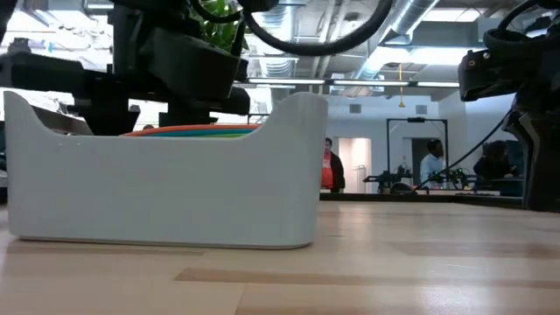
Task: Nest measuring cups in basket
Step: Remove the dark blue measuring cup from the gray bin
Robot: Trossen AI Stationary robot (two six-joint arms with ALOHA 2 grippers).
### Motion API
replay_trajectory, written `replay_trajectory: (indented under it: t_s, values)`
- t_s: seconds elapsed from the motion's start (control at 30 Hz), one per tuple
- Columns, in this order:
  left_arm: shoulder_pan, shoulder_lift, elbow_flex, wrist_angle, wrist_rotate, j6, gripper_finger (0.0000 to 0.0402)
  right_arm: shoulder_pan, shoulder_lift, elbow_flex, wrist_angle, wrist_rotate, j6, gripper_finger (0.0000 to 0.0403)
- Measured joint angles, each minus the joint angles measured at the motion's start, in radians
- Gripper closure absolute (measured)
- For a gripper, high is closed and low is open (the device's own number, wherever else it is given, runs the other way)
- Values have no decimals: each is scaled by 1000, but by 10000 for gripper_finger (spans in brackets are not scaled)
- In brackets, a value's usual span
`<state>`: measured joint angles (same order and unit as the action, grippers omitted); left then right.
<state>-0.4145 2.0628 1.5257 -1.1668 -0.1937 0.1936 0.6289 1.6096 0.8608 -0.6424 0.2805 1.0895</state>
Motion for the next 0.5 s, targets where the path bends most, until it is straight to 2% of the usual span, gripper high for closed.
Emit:
replay_trajectory:
  t_s: [0.27,0.4,0.5]
  values:
    - [0,0,-7,8,83,4,238,0,0,0,0,-27,1,349]
    - [0,0,-41,4,74,11,238,0,0,0,0,-28,1,349]
    - [0,-2,-47,4,22,12,238,0,0,0,1,-28,1,349]
